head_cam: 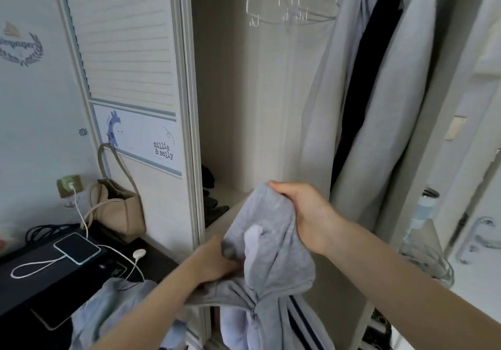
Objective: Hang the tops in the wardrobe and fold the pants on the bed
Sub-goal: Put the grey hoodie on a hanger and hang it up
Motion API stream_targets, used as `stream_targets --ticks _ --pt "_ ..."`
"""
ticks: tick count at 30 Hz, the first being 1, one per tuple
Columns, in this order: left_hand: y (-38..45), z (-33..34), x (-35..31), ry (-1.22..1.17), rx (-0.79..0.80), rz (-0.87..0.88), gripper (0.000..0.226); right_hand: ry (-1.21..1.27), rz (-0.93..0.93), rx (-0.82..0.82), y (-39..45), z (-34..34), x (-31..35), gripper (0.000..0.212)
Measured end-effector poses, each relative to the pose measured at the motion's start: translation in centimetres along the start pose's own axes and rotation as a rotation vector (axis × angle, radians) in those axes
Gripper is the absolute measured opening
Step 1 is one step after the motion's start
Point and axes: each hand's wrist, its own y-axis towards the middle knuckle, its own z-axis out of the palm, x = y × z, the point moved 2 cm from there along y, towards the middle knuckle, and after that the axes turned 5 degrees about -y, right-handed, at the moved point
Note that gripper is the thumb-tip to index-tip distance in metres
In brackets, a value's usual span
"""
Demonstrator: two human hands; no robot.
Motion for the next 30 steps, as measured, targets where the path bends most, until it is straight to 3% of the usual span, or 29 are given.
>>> stream_targets --ticks 3,5,7,10,13,15,16,18,19,21,26,30 --pt "2.4 0.6 0.7 0.071 -0.038 -0.089 0.044 0.104 -0.075 -0.023 0.5 -2.3 2.9 0.032" --pt "3.4 -1.7 0.8 -0.087 -0.172 -0.142 0.032 0.108 -0.125 -0.067 1.0 -4.1 4.8 0.026" --pt "4.5 -5.0 0.4 -0.223 -0.26 -0.135 0.037 0.04 -0.215 -0.207 2.2 -6.3 6.2 0.022" --pt "5.2 -9.3 -1.7 -0.159 -0.213 -0.042 0.046 -0.198 -0.534 -0.481 3.9 -8.3 7.3 0.015" --pt "6.4 -12.7 -4.7 0.035 -0.378 0.115 0.064 -0.514 -0.826 -0.679 5.5 -8.5 8.1 0.03" --pt "7.2 -14.7 -6.1 0.014 -0.469 0.181 0.061 -0.708 -0.931 -0.815 6.4 -8.5 8.7 0.031" --pt "7.7 -15.9 -6.6 -0.111 -0.435 0.191 0.051 -0.778 -0.966 -0.875 6.9 -8.6 9.2 0.029" --pt "8.3 -17.6 -7.5 -0.488 -0.222 0.162 0.019 -0.922 -1.006 -0.978 7.6 -8.6 10.2 0.025" --pt "8.8 -18.8 -8.1 -0.648 -0.092 0.143 0.017 -0.975 -1.025 -1.02 7.9 -8.3 11.0 0.022" --pt "9.9 -21.2 -8.9 -0.833 0.088 0.095 0.036 -1.03 -1.064 -1.09 8.7 -7.6 12.4 0.015" --pt "12.8 -26.2 -11.2 -0.882 0.285 0.126 0.046 -1.087 -1.057 -1.201 10.8 -6.8 16.1 0.013" --pt "15.4 -28.7 -13.7 -0.798 0.182 0.223 0.048 -1.192 -0.901 -1.177 12.2 -6.6 17.8 0.015"
